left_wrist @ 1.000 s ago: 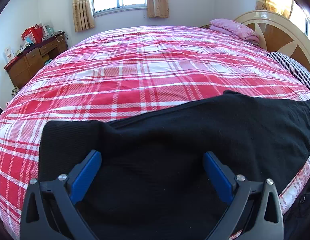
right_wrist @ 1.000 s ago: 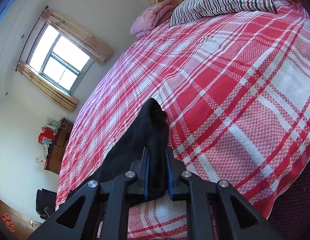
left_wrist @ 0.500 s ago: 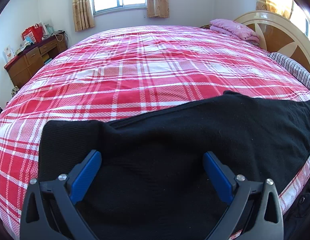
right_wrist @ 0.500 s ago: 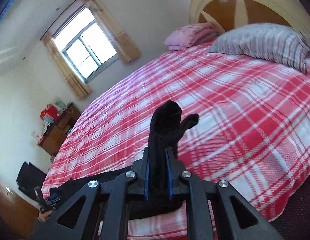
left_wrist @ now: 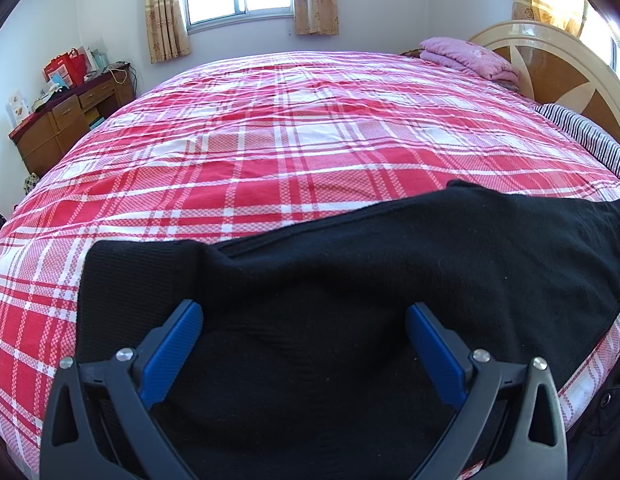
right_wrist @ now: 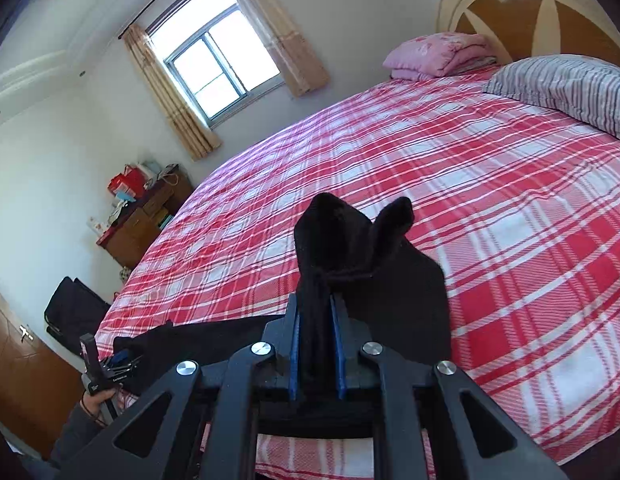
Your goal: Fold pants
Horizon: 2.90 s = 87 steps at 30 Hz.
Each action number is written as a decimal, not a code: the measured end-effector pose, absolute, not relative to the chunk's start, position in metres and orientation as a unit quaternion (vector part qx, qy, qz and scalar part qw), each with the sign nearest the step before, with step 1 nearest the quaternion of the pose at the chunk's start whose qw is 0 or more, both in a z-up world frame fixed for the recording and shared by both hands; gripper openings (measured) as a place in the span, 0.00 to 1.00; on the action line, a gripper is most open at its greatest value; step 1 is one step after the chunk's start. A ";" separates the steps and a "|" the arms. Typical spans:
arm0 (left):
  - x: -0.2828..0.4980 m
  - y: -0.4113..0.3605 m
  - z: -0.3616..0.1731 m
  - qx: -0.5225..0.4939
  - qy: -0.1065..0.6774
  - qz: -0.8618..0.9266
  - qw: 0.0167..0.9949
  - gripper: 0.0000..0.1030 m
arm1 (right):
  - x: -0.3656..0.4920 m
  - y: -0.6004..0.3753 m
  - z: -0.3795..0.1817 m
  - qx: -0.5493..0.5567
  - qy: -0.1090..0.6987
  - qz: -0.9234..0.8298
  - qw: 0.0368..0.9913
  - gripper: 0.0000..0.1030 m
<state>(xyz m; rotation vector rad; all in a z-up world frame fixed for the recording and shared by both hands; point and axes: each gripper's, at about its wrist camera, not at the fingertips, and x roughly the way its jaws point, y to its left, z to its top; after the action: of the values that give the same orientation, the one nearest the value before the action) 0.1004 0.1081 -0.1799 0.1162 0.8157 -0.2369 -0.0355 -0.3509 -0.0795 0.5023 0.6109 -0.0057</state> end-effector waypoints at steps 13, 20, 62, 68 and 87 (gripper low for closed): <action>0.100 0.108 -0.180 0.055 0.395 -0.115 0.910 1.00 | 0.004 -0.300 -0.083 0.217 0.317 0.057 0.921 0.14; 0.100 0.108 -0.180 0.055 0.394 -0.115 0.910 1.00 | 0.022 -0.270 -0.083 0.200 0.328 0.090 0.919 0.14; 0.080 0.050 -0.126 0.016 0.371 -0.209 0.905 1.00 | 0.075 -0.154 -0.156 0.062 0.465 0.219 0.855 0.51; 0.089 -0.028 -0.140 0.005 0.406 -0.294 0.865 0.97 | 0.045 -0.236 -0.145 0.106 0.443 0.139 0.879 0.51; 0.088 -0.100 -0.149 -0.043 0.452 -0.350 0.819 0.08 | 0.038 -0.316 -0.167 0.237 0.380 0.076 0.891 0.51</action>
<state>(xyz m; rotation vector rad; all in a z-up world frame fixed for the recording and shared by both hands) 0.0880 -0.1004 -0.1490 -0.0921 0.9635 -0.7461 0.0380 -0.3159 -0.1671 0.4927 0.7880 0.1571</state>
